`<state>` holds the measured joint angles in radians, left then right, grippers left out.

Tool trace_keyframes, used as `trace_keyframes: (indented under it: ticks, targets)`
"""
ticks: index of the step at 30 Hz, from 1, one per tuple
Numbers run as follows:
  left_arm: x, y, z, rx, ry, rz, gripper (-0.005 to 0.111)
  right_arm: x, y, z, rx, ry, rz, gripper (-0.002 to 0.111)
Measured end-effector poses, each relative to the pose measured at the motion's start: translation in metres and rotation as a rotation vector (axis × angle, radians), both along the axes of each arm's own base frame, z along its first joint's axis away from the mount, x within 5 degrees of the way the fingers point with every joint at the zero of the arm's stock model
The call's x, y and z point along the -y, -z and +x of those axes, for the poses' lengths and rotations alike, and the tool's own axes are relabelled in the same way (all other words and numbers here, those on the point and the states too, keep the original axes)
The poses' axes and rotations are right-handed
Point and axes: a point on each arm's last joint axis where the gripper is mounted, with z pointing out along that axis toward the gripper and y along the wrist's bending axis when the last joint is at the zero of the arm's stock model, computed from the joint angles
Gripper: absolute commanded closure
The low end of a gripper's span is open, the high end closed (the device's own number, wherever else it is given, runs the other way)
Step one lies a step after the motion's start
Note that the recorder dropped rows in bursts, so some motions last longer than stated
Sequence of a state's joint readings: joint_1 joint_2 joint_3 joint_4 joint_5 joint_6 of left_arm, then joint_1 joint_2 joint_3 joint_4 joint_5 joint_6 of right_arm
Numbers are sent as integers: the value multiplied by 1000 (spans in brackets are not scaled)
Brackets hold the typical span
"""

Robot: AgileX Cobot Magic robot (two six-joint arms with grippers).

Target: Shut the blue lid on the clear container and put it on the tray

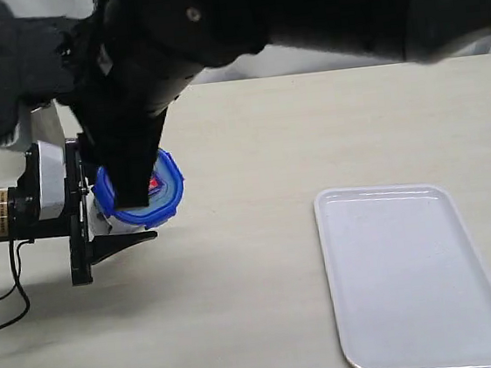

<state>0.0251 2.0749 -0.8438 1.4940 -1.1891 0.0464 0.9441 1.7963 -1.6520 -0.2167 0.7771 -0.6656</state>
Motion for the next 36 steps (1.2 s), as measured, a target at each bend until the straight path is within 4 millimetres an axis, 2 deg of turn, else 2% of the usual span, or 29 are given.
trace_keyframes:
  ticks: [3, 6, 11, 19, 24, 29, 36]
  targets:
    - [1, 1, -1, 28, 27, 15, 107, 16, 9, 21, -44, 32, -37, 55]
    - [1, 1, -2, 33, 36, 19, 107, 9, 28, 24, -84, -73, -88, 58]
    - [0, 2, -3, 32, 44, 36, 107, -3, 55, 29, -110, -133, -124, 61]
    - [-3, 13, -8, 35, 83, 144, 107, -5, 84, 30, -180, -245, -264, 66]
    - [-3, 14, -10, 42, 106, 155, 107, -6, 89, 31, -213, -283, -264, 68]
    - [-3, 15, -11, 48, 127, 168, 107, -7, 92, 30, -232, -295, -274, 77]
    - [-4, 17, -13, 51, 157, 200, 107, -8, 106, 30, -287, -313, -300, 77]
